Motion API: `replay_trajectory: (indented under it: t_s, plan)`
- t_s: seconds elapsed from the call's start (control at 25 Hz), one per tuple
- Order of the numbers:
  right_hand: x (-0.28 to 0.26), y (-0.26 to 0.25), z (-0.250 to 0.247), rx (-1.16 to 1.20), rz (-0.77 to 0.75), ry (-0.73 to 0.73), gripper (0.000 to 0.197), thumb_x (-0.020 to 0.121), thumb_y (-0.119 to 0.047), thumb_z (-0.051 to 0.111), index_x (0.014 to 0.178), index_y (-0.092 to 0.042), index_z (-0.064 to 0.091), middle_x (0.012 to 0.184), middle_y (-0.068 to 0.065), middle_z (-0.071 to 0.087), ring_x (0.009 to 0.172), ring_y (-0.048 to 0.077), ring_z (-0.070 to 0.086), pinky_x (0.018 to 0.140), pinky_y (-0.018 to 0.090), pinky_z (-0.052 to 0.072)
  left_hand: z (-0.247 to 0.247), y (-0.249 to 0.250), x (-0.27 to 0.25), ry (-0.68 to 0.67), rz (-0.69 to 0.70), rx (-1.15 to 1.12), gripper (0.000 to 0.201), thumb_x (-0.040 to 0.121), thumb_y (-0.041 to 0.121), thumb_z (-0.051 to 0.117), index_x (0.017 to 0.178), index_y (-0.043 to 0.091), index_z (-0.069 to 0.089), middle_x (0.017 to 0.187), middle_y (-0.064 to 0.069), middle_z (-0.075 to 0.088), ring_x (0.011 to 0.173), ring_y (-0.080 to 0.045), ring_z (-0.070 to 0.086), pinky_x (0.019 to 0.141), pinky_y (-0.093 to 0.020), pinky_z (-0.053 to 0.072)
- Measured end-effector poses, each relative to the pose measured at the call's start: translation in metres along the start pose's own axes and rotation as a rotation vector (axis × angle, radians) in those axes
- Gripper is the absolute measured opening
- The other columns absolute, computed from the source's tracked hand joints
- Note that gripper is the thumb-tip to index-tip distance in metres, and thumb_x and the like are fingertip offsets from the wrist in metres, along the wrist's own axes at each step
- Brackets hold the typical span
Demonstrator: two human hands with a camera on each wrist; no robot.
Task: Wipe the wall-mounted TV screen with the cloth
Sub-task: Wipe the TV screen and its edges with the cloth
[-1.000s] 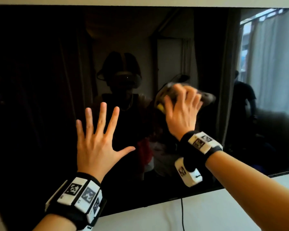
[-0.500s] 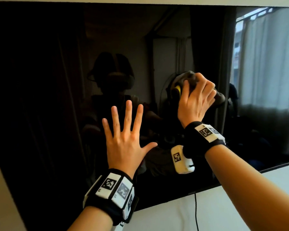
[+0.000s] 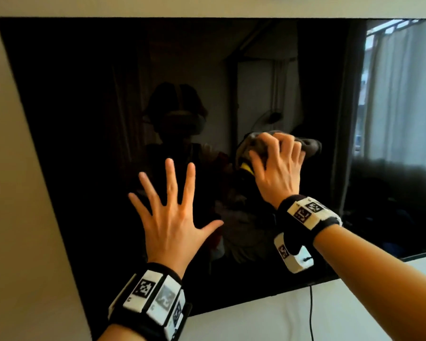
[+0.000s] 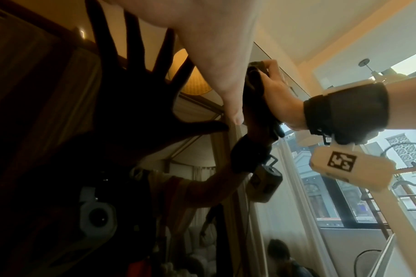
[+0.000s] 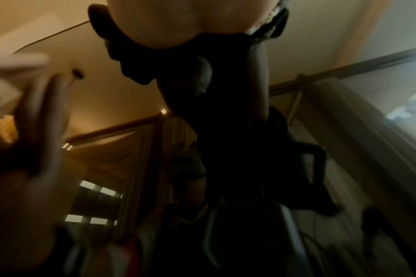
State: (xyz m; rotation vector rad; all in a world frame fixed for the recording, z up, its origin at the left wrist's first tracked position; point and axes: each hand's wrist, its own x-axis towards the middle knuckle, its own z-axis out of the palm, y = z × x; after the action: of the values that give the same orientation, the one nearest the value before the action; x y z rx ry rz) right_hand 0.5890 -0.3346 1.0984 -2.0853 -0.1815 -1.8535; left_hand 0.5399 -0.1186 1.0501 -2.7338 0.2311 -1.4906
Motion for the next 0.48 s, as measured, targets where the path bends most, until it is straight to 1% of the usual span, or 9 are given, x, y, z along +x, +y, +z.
replay_trajectory:
  t_s: [0.08,0.12,0.16,0.24,0.28,0.32,0.4,0.44,0.48]
  plan:
    - [0.016,-0.006,0.003,0.072,0.333,0.126,0.037,0.089,-0.046,0.043,0.120,-0.026,0.041,0.118,0.010,0.045,0.103,0.031,0.040,0.089,0.038,0.027,0.001,-0.018,-0.007,-0.030,-0.020,0.021,0.124,0.062,0.084,0.057,0.157,0.019,0.012,0.163,-0.021,0.005,0.141,-0.060,0.007,0.104,-0.078,0.019]
    - [0.016,-0.018,0.006,0.083,0.439,0.165,0.038,0.089,-0.046,0.041,0.120,-0.025,0.040,0.120,0.011,0.045,0.104,0.032,0.040,0.089,0.040,0.028,0.002,-0.025,-0.010,-0.038,-0.016,0.027,0.125,0.062,0.083,0.058,0.157,0.017,0.012,0.162,-0.022,0.005,0.142,-0.059,0.008,0.104,-0.078,0.020]
    - [0.008,-0.035,0.011,0.074,0.415,0.143,0.039,0.088,-0.047,0.041,0.120,-0.025,0.041,0.120,0.012,0.046,0.103,0.032,0.040,0.088,0.042,0.028,0.002,-0.032,-0.013,-0.045,-0.008,0.030,0.125,0.062,0.082,0.058,0.157,0.017,0.011,0.163,-0.022,0.004,0.142,-0.058,0.008,0.104,-0.077,0.021]
    - [-0.016,-0.059,0.020,0.042,0.075,0.001,0.039,0.087,-0.047,0.044,0.119,-0.026,0.043,0.116,0.011,0.046,0.099,0.030,0.039,0.084,0.042,0.028,0.004,-0.039,-0.017,-0.051,0.014,0.033,0.123,0.064,0.081,0.058,0.157,0.017,0.011,0.163,-0.019,0.004,0.144,-0.055,0.010,0.105,-0.076,0.024]
    - [-0.015,-0.059,0.021,0.035,-0.019,-0.027,0.038,0.086,-0.047,0.045,0.118,-0.026,0.044,0.115,0.010,0.047,0.098,0.029,0.038,0.084,0.041,0.028,0.004,-0.041,-0.018,-0.051,0.021,0.033,0.121,0.066,0.081,0.057,0.157,0.017,0.010,0.163,-0.018,0.004,0.144,-0.053,0.011,0.106,-0.074,0.025]
    - [-0.005,-0.056,0.020,0.036,0.035,0.001,0.038,0.087,-0.047,0.045,0.118,-0.026,0.045,0.114,0.010,0.047,0.098,0.030,0.039,0.084,0.041,0.028,0.004,-0.042,-0.019,-0.052,0.026,0.034,0.119,0.067,0.082,0.055,0.157,0.018,0.010,0.164,-0.017,0.004,0.145,-0.052,0.011,0.107,-0.073,0.025]
    - [0.015,-0.065,0.021,0.090,0.361,0.153,0.041,0.088,-0.048,0.042,0.120,-0.023,0.047,0.117,0.011,0.047,0.102,0.033,0.041,0.087,0.041,0.028,0.004,-0.044,-0.018,-0.048,0.027,0.039,0.116,0.070,0.083,0.051,0.157,0.019,0.008,0.164,-0.015,0.003,0.146,-0.050,0.010,0.108,-0.072,0.025]
    - [0.017,-0.075,0.024,0.099,0.438,0.178,0.042,0.088,-0.048,0.041,0.121,-0.022,0.047,0.118,0.011,0.047,0.102,0.033,0.041,0.087,0.041,0.027,0.005,-0.046,-0.019,-0.043,0.031,0.037,0.114,0.072,0.083,0.050,0.157,0.019,0.008,0.164,-0.015,0.003,0.146,-0.049,0.010,0.109,-0.071,0.025]
    - [0.012,-0.087,0.027,0.085,0.371,0.145,0.041,0.088,-0.048,0.042,0.120,-0.023,0.046,0.117,0.011,0.047,0.101,0.031,0.040,0.086,0.040,0.026,0.005,-0.048,-0.020,-0.038,0.038,0.032,0.113,0.072,0.082,0.049,0.157,0.020,0.008,0.164,-0.014,0.003,0.147,-0.048,0.011,0.109,-0.070,0.026]
